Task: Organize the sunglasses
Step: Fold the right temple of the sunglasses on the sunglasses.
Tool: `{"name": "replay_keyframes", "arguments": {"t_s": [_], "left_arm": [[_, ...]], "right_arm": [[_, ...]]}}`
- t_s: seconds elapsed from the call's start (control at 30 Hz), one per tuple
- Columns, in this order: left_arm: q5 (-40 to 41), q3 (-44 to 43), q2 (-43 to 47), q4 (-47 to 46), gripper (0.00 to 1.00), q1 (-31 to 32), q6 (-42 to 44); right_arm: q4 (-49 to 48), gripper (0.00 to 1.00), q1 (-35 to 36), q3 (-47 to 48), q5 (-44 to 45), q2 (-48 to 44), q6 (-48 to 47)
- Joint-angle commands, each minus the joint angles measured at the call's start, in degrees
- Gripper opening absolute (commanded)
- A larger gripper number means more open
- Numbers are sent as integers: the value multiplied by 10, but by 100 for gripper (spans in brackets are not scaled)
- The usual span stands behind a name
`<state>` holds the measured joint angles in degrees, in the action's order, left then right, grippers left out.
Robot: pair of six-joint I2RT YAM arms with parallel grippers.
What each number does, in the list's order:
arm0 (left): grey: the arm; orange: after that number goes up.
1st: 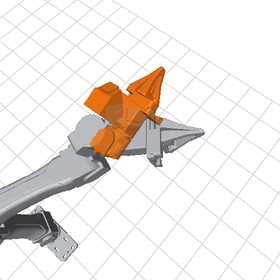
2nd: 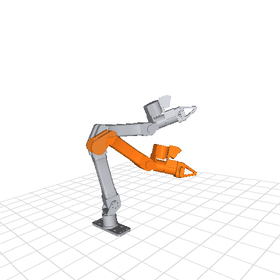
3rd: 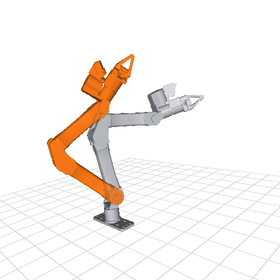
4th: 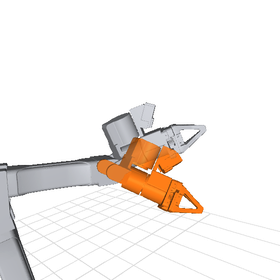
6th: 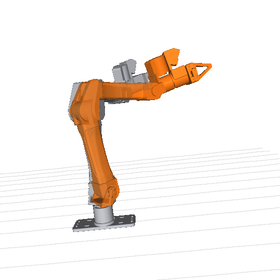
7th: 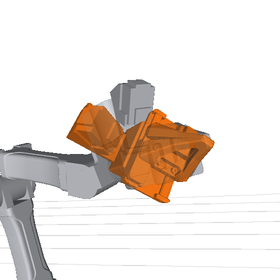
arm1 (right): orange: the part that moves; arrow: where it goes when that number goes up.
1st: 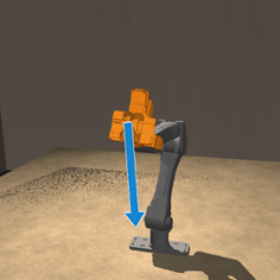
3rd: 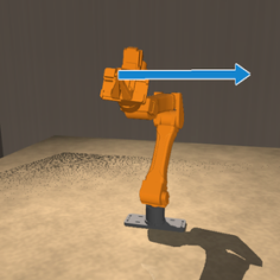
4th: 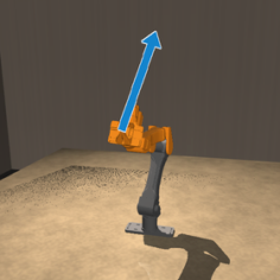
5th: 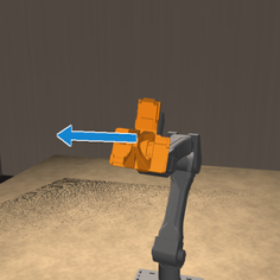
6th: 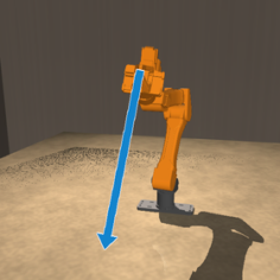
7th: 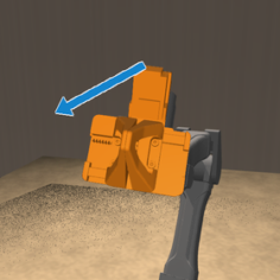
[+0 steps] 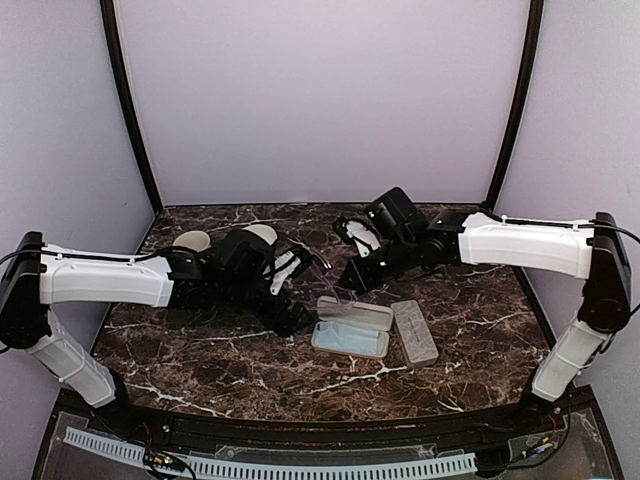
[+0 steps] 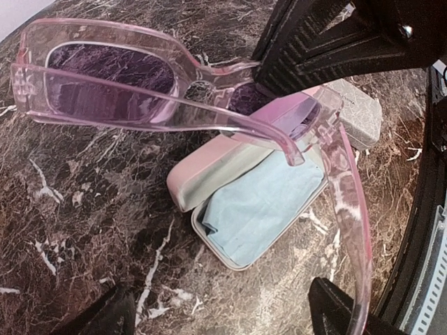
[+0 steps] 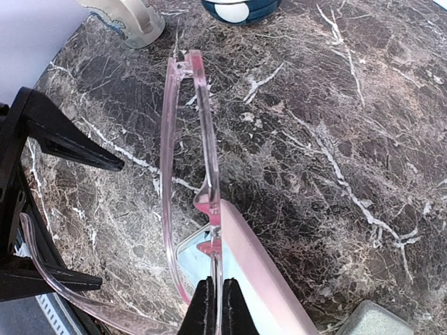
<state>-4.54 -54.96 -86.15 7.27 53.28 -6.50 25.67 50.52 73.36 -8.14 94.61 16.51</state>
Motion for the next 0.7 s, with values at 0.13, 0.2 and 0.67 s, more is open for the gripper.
{"name": "replay_keyframes", "arguments": {"t_s": [0.13, 0.2, 0.67], "left_arm": [[-51, 5, 15, -24, 88, -18, -18], [-53, -4, 13, -14, 88, -20, -18], [-84, -9, 3, 0, 89, -39, -12]], "right_arm": [[18, 0, 5, 13, -23, -20, -19], [22, 0, 5, 16, -32, -19, -24], [61, 0, 18, 34, -35, -19, -77]]}}
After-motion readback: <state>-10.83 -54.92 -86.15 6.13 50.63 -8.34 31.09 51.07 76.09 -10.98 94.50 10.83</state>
